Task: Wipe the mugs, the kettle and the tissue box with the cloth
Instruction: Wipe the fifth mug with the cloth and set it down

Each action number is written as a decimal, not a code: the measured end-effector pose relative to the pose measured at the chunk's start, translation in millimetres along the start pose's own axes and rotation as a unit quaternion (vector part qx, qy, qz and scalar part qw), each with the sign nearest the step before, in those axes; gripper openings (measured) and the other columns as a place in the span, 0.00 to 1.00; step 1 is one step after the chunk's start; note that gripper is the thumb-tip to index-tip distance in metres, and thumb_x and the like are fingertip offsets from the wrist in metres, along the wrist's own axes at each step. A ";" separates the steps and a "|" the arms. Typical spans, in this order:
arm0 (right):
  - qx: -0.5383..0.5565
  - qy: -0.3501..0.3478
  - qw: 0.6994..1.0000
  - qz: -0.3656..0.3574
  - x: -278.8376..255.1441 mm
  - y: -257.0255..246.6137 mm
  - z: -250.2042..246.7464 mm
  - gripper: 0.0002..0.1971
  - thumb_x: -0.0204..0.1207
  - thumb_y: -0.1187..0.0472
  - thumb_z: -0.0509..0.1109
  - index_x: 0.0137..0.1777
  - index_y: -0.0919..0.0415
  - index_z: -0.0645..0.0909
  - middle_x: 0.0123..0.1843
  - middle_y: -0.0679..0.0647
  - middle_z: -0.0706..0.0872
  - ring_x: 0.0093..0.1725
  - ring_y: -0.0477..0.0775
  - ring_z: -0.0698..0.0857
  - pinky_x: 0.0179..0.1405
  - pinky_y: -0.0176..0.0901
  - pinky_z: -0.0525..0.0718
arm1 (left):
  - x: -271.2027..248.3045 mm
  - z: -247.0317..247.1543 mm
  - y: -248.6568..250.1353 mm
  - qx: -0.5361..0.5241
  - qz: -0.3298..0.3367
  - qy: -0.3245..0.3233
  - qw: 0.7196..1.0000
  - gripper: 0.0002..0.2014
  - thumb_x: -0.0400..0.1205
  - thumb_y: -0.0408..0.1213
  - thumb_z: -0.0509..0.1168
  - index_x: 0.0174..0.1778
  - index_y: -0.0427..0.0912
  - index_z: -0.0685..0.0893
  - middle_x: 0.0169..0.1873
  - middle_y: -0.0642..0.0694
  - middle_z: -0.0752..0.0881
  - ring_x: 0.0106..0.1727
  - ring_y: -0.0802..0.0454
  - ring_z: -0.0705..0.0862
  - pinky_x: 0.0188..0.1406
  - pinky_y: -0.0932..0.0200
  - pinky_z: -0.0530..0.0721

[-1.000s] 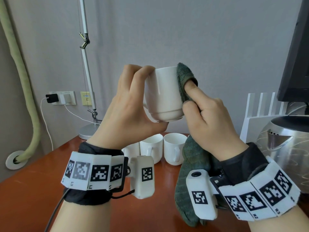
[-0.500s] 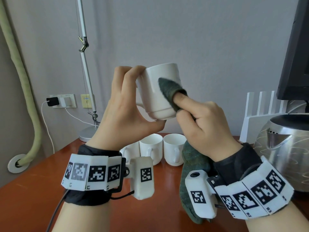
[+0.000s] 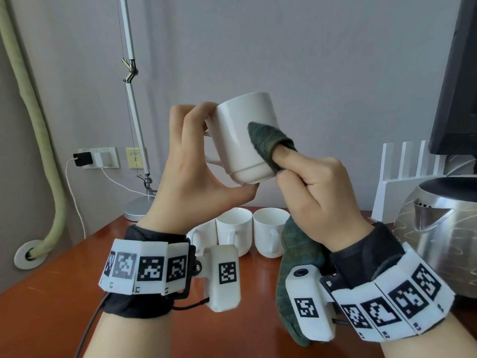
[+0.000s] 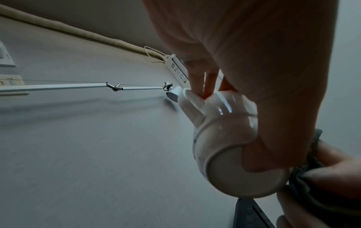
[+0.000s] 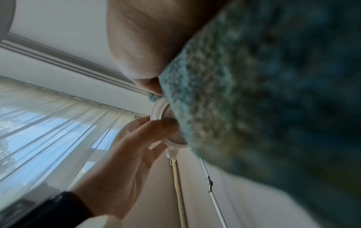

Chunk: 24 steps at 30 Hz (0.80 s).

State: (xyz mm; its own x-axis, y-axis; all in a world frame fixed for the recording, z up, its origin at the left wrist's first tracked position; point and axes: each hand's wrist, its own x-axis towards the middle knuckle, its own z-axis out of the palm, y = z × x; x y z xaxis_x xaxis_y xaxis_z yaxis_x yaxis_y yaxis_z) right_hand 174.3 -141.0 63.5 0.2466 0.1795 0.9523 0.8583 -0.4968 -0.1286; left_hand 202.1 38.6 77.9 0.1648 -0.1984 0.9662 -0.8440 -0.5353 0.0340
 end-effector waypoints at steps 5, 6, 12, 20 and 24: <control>0.029 0.026 0.997 0.066 1.9 8.2 -2.5 0.20 0.73 0.60 0.53 0.55 0.55 0.85 0.21 0.46 0.59 0.22 0.47 0.59 0.23 0.43 0.60 | -0.6 -4.8 -0.8 -0.010 -0.008 0.027 1.000 0.43 0.60 0.35 0.81 0.68 0.25 0.69 0.57 0.56 0.64 0.62 0.54 0.70 0.65 0.67 0.74; 0.028 0.024 0.998 0.060 1.4 8.7 -2.3 0.18 0.72 0.60 0.53 0.52 0.53 0.84 0.21 0.47 0.59 0.22 0.48 0.59 0.22 0.43 0.60 | -0.5 -6.3 -1.9 -0.008 -0.012 0.032 0.999 0.43 0.60 0.35 0.81 0.68 0.26 0.68 0.57 0.56 0.64 0.61 0.57 0.70 0.65 0.68 0.73; 0.008 -0.009 1.000 -0.012 -1.2 1.9 1.5 0.20 0.71 0.66 0.55 0.52 0.64 0.88 0.23 0.43 0.59 0.21 0.51 0.62 0.19 0.43 0.62 | -2.3 -7.6 -6.2 -0.001 -0.028 0.027 0.999 0.43 0.61 0.36 0.81 0.68 0.27 0.68 0.58 0.56 0.63 0.61 0.56 0.71 0.66 0.69 0.72; 0.037 0.044 0.998 0.037 -0.8 7.6 -5.2 0.20 0.72 0.64 0.55 0.53 0.63 0.87 0.23 0.49 0.60 0.22 0.47 0.59 0.21 0.41 0.59 | -5.6 -1.4 -4.5 -0.051 -0.044 0.032 0.997 0.43 0.61 0.33 0.83 0.69 0.34 0.68 0.59 0.54 0.66 0.63 0.57 0.72 0.67 0.67 0.74; 0.126 0.143 0.973 0.134 -3.2 14.6 -6.1 0.15 0.73 0.68 0.57 0.48 0.61 0.87 0.24 0.50 0.62 0.25 0.59 0.61 0.23 0.48 0.60 | -5.9 -2.4 -2.8 -0.112 -0.083 0.045 0.989 0.42 0.63 0.41 0.82 0.69 0.42 0.66 0.63 0.49 0.68 0.66 0.57 0.73 0.70 0.58 0.77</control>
State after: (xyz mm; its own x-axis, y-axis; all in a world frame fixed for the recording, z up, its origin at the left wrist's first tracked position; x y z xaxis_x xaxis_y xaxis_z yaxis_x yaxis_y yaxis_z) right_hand 183.3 -154.0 60.3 0.3724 -0.1885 0.9087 0.8721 -0.2638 -0.4122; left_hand 202.2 43.2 72.7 0.2722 -0.0433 0.9613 -0.9026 -0.3577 0.2395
